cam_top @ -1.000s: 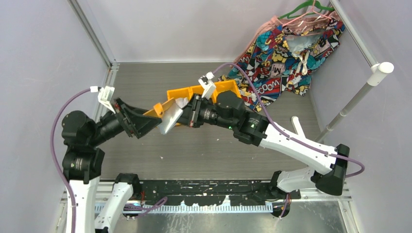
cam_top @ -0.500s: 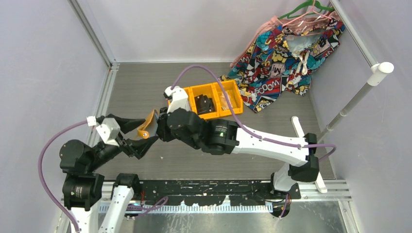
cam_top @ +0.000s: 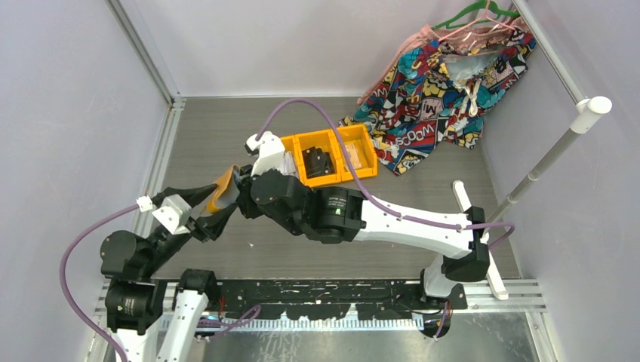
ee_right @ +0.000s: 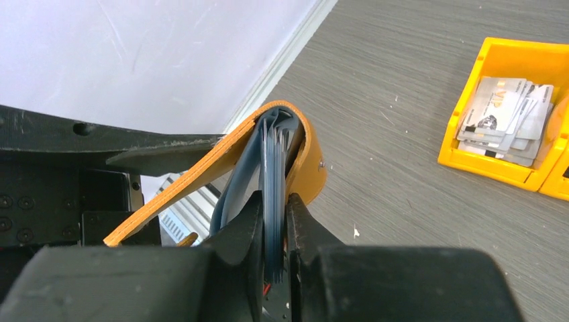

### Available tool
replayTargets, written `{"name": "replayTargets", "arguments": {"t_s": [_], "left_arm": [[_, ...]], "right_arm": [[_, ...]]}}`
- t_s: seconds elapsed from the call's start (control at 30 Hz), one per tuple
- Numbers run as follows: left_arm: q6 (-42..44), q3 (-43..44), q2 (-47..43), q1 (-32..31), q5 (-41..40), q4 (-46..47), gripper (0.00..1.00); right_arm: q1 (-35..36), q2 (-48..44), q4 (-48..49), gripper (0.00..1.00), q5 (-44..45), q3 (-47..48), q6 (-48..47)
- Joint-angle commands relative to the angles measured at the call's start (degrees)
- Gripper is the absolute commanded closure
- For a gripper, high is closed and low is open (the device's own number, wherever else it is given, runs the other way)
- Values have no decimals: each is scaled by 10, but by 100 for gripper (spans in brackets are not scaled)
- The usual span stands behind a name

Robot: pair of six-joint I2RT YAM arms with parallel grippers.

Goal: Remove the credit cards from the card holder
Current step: Remove the credit card from the card holder.

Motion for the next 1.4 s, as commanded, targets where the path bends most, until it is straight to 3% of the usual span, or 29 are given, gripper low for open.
{"name": "replayTargets", "arguments": {"t_s": [0.0, 0.4, 0.6, 0.7, 0.9, 1.07, 1.23, 1.37], "left_arm": [[0, 2, 13, 7, -146, 67, 44], [-25, 17, 16, 7, -151, 46, 51], [-47, 59, 21, 6, -30, -29, 61], [-51, 85, 27, 7, 16, -61, 67], [-74, 109, 39, 7, 41, -69, 88], [-118, 150, 66, 7, 117, -109, 98], [-174, 173, 95, 7, 140, -123, 100], [-175, 171, 93, 7, 107, -118, 100]], "right_arm": [[17, -26, 20, 99, -25, 5, -9], [17, -95, 65, 99, -63, -78, -30], [17, -123, 99, 99, -109, -110, -51], [15, -147, 114, 99, -121, -138, -62], [2, -195, 145, 97, -163, -198, -70], [-11, -221, 173, 87, -191, -235, -70], [-23, -232, 184, 63, -197, -252, -58], [-25, -239, 170, 47, -173, -259, -53]]}}
